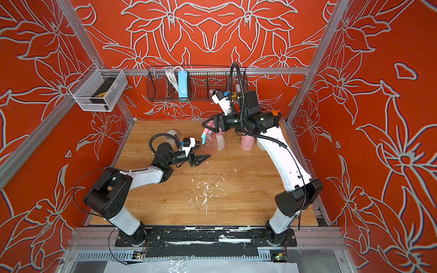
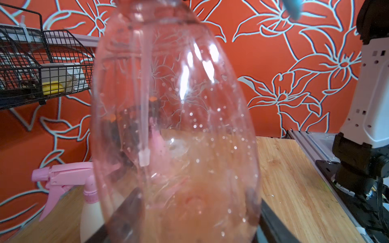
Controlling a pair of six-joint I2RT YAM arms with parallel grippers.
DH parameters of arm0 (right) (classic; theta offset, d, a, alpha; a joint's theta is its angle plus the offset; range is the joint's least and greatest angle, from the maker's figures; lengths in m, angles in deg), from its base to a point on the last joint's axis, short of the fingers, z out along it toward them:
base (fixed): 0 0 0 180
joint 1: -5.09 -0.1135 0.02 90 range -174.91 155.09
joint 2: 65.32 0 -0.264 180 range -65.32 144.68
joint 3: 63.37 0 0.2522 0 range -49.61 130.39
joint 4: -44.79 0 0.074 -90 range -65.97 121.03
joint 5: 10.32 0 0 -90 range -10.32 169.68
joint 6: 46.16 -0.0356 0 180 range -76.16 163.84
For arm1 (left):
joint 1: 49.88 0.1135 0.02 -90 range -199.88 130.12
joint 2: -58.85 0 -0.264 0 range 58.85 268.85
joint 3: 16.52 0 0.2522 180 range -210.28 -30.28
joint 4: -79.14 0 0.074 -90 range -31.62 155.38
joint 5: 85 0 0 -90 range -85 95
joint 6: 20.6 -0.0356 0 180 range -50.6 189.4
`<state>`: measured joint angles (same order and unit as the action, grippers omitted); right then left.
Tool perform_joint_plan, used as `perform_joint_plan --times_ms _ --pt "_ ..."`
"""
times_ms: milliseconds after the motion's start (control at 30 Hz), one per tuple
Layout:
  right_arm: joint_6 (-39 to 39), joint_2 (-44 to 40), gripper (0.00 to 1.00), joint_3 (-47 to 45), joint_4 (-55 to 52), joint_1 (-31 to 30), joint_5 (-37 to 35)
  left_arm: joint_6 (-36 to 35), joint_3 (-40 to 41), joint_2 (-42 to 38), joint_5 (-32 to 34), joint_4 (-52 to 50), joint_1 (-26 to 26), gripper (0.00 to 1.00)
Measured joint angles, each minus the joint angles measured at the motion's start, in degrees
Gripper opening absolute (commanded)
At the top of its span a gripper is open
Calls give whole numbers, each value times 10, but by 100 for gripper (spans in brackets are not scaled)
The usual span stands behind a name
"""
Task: Attach spray nozzles to spray bottles
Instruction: Screw the spray nozzle on the spray bottle.
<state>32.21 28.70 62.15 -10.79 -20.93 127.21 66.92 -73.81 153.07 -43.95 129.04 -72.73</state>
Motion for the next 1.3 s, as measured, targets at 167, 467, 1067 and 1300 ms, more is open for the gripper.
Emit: perform_joint_plan --times_ms 167,467,1067,1300 --pt "-13 -12 70 -14 16 0 -17 9 -3 1 0 3 0 45" --pt "-42 -38 71 -25 20 -1 -91 19 -3 1 16 5 0 44" --pt "-51 -84 70 -74 33 -98 -92 24 -3 5 79 16 0 44" --pt "-64 -21 68 -25 37 -127 -114 23 -3 5 79 15 -1 44"
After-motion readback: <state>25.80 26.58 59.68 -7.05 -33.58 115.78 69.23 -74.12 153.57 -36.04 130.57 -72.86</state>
